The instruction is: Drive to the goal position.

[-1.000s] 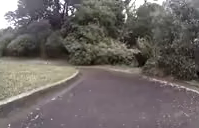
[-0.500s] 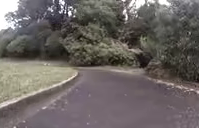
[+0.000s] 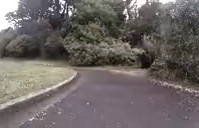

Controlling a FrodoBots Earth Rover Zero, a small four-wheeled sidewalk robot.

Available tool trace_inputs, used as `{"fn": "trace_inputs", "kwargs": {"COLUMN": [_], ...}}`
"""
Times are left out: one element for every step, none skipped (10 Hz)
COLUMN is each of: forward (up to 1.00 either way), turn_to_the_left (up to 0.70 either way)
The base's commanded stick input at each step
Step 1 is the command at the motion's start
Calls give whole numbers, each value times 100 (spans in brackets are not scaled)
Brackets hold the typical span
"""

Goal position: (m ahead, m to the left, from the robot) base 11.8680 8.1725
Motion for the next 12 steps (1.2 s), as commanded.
{"fn": "trace_inputs", "kwargs": {"forward": [68, 68, 68, 68, 68, 68, 68, 68, 68, 68, 68, 68], "turn_to_the_left": [0, 0, 0, 0, 0, 0, 0, 0, 0, 0, 0, 3]}}
